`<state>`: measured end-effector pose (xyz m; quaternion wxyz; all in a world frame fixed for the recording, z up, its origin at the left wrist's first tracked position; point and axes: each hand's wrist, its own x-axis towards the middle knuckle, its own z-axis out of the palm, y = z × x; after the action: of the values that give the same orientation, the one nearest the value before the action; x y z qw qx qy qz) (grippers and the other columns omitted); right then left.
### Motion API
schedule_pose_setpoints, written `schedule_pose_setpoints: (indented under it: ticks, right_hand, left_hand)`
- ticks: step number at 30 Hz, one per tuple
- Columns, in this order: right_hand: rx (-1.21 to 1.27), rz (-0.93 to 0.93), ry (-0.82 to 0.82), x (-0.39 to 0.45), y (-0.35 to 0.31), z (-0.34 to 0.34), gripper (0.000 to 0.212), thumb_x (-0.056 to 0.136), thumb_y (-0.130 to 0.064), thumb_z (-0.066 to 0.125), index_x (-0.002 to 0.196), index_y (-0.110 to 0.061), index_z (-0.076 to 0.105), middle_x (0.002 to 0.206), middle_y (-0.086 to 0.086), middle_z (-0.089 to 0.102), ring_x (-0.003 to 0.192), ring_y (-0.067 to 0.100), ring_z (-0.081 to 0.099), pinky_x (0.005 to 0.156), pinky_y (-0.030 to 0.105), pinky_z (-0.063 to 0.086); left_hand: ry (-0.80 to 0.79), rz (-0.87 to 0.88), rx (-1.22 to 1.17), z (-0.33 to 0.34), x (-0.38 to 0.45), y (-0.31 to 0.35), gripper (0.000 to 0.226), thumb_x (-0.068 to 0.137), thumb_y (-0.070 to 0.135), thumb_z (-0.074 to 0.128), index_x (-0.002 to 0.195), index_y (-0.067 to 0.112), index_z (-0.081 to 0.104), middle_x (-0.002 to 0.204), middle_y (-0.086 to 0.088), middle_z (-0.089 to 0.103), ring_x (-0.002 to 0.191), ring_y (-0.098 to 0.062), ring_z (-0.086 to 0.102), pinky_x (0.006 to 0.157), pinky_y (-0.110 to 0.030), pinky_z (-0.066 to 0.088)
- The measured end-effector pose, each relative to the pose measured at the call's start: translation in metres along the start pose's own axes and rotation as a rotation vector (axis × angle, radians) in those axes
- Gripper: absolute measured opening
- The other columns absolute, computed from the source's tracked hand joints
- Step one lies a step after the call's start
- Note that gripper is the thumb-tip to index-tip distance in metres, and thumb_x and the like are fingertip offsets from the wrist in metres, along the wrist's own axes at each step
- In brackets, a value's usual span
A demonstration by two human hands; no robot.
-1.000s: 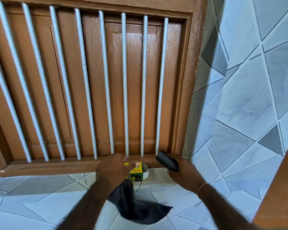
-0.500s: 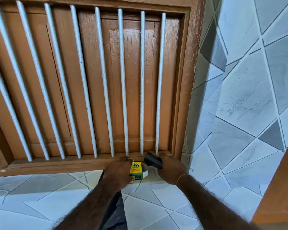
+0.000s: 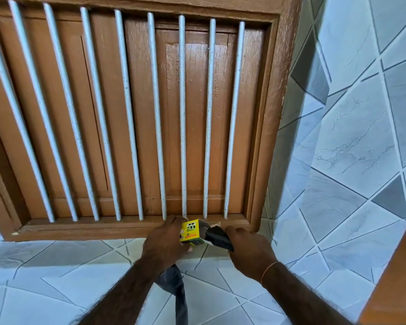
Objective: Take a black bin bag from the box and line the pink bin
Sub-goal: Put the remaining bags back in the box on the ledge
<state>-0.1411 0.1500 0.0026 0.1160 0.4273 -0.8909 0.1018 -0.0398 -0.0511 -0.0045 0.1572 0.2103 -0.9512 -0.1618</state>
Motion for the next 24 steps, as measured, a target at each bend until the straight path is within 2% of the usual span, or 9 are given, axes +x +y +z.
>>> schedule_pose_setpoints:
  ticks: [4,10,13,16,19,22,24]
  right_hand:
    - [-0.099,-0.052,-0.007,0.004,-0.001,-0.004,0.029,0.091,-0.024,0.050,0.121,-0.024,0.052,0.112,0.002,0.067,0.093,0.025,0.066,0.079,0.037,0.056]
    - [-0.158,-0.130,-0.018,0.012,-0.011,-0.011,0.033,0.089,-0.022,0.053,0.122,-0.024,0.049,0.110,0.004,0.067,0.094,0.028,0.065,0.079,0.040,0.054]
    - [-0.058,-0.072,-0.056,0.019,-0.011,-0.022,0.031,0.084,-0.022,0.059,0.115,-0.023,0.056,0.106,0.004,0.067,0.098,0.027,0.063,0.080,0.037,0.051]
    - [0.308,0.075,-0.220,0.030,-0.007,-0.037,0.040,0.070,-0.018,0.076,0.108,-0.020,0.064,0.103,0.005,0.068,0.091,0.022,0.064,0.077,0.033,0.055]
    - [0.816,0.238,-0.355,0.033,-0.001,-0.045,0.047,0.064,-0.005,0.082,0.103,-0.018,0.060,0.105,0.011,0.064,0.078,0.022,0.065,0.061,0.029,0.056]
    - [1.347,0.329,-0.285,0.036,0.004,-0.046,0.036,0.072,0.008,0.075,0.098,-0.012,0.059,0.116,0.020,0.057,0.100,0.032,0.066,0.075,0.034,0.059]
    - [1.527,0.362,-0.151,0.036,0.000,-0.046,0.026,0.079,0.010,0.069,0.098,-0.005,0.059,0.113,0.021,0.059,0.099,0.031,0.067,0.076,0.034,0.061]
  left_hand:
    - [0.030,0.053,0.040,0.002,-0.002,0.005,0.079,0.066,0.055,0.076,0.133,0.034,0.040,0.132,0.012,0.050,0.110,-0.014,0.057,0.085,-0.029,0.051]
    - [0.052,0.096,0.043,0.006,-0.008,0.013,0.076,0.069,0.053,0.076,0.133,0.035,0.040,0.131,0.013,0.050,0.109,-0.014,0.058,0.084,-0.028,0.052]
    - [0.075,0.099,0.000,0.005,-0.011,0.015,0.071,0.070,0.051,0.075,0.131,0.036,0.042,0.127,0.013,0.051,0.105,-0.014,0.059,0.083,-0.028,0.051]
    - [0.098,0.113,-0.031,0.002,-0.013,0.016,0.068,0.071,0.049,0.075,0.129,0.036,0.042,0.124,0.013,0.052,0.103,-0.014,0.060,0.081,-0.028,0.051]
    - [0.120,0.108,-0.069,-0.004,-0.011,0.018,0.067,0.071,0.048,0.075,0.128,0.037,0.042,0.122,0.014,0.052,0.100,-0.010,0.058,0.077,-0.025,0.051]
    - [0.118,0.086,-0.129,-0.010,-0.010,0.020,0.070,0.069,0.048,0.078,0.128,0.036,0.043,0.118,0.015,0.053,0.093,-0.005,0.052,0.072,-0.020,0.045]
    - [0.143,0.072,-0.197,-0.012,-0.011,0.021,0.069,0.068,0.046,0.080,0.126,0.036,0.045,0.115,0.015,0.055,0.091,-0.004,0.051,0.070,-0.019,0.043]
